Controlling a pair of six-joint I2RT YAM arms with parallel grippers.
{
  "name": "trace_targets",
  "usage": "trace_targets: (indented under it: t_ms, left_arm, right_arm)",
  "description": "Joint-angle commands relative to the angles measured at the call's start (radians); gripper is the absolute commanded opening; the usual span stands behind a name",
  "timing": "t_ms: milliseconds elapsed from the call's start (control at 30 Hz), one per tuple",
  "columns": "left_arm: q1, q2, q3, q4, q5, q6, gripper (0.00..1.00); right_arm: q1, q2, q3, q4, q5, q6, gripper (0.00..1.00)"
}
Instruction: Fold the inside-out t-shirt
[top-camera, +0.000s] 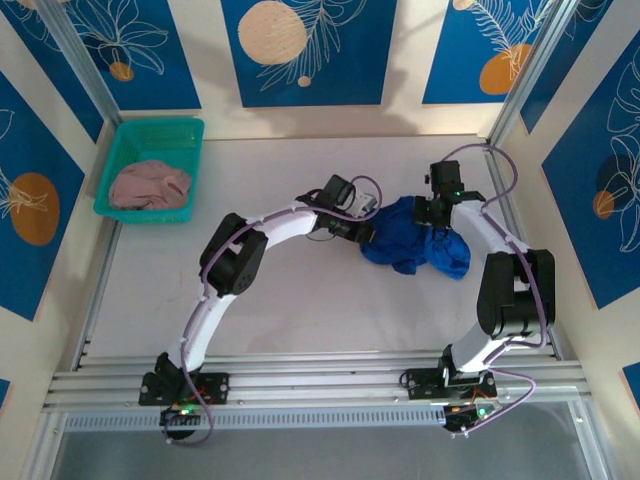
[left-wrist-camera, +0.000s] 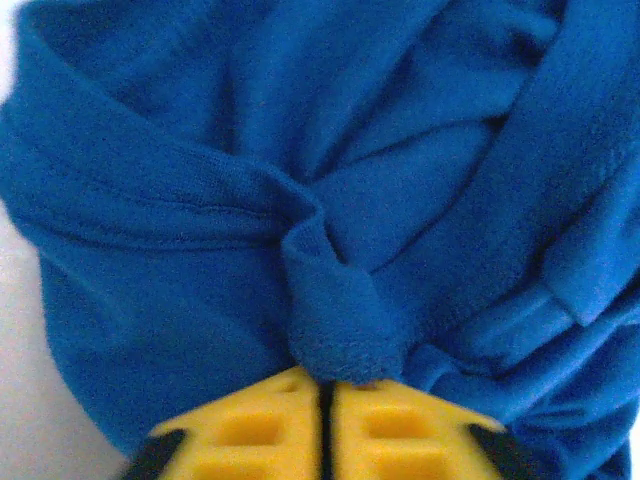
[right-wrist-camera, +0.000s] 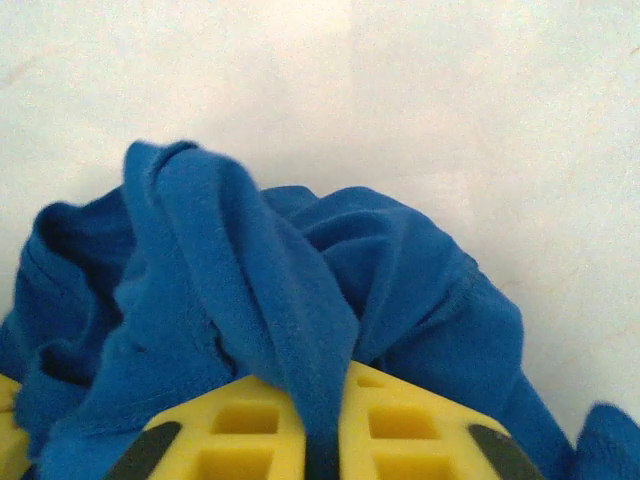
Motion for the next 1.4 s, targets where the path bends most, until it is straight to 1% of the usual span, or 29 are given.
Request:
trace_targets:
  t_ms: [0,100,200,267,367,533,667,733,800,900,967,1067,1133,1167,1200,1267,1367]
  left_arm:
    - [0.034,-0.128,-0.010,-0.047,-0.018,0.044,0.00]
    - [0.099,-0.357,-0.134,-0.014,-0.092,0.053,0.00]
    - [0.163,-0.590,-0.227,0.001,-0.199,0.062,0.00]
    - [0.187,-0.717,-0.247,-0.014,-0.287,0.089,0.00]
    - [0.194,-0.875,-0.223,-0.046,-0.435,0.149,0.00]
    - [0.194,-0.991,-0.155,-0.082,-0.557,0.228,0.00]
    - [0.194,-1.033,-0.130,-0.118,-0.600,0.272,0.00]
    - [0.194,-1.047,-0.136,-0.130,-0.623,0.292,0.00]
    - [0.194,-1.044,-0.136,-0.147,-0.616,0.293,0.00]
    - [0.185,-1.018,-0.111,-0.177,-0.507,0.246,0.00]
    - [0.155,-1.005,-0.093,-0.173,-0.410,0.215,0.00]
    - [0.086,-0.991,-0.066,-0.155,-0.264,0.186,0.00]
    - [0.064,-0.992,-0.059,-0.138,-0.158,0.140,0.00]
    - [0.064,-0.995,-0.063,-0.130,-0.127,0.113,0.00]
    - [0.065,-1.003,-0.070,-0.126,-0.120,0.089,0.00]
    - [0.068,-1.023,-0.101,-0.127,-0.150,0.066,0.00]
    - [0.098,-1.057,-0.181,-0.146,-0.255,0.022,0.00]
  right_arm:
    - [0.014,-0.155,0.052,-0.010,-0.051,-0.024,0.06]
    - [0.013,-0.319,0.056,0.027,-0.167,-0.012,0.05]
    - [0.015,-0.487,0.060,0.110,-0.313,0.030,0.05]
    - [0.021,-0.550,0.088,0.145,-0.389,0.062,0.04]
    - [0.044,-0.583,0.174,0.146,-0.430,0.068,0.04]
    - [0.083,-0.558,0.311,0.101,-0.452,0.036,0.04]
    - [0.094,-0.540,0.360,0.058,-0.429,-0.003,0.05]
    - [0.095,-0.524,0.387,0.009,-0.406,-0.023,0.05]
    - [0.095,-0.514,0.407,-0.034,-0.365,-0.034,0.05]
    - [0.090,-0.510,0.457,-0.105,-0.217,-0.068,0.05]
    - [0.080,-0.504,0.518,-0.138,-0.144,-0.096,0.05]
    - [0.070,-0.470,0.617,-0.143,-0.122,-0.129,0.05]
    - [0.072,-0.415,0.698,-0.152,-0.156,-0.134,0.05]
    - [0.076,-0.387,0.727,-0.151,-0.176,-0.131,0.05]
    - [0.083,-0.352,0.756,-0.148,-0.196,-0.126,0.05]
    - [0.107,-0.282,0.797,-0.136,-0.220,-0.117,0.05]
    - [0.186,-0.128,0.845,-0.114,-0.238,-0.116,0.06]
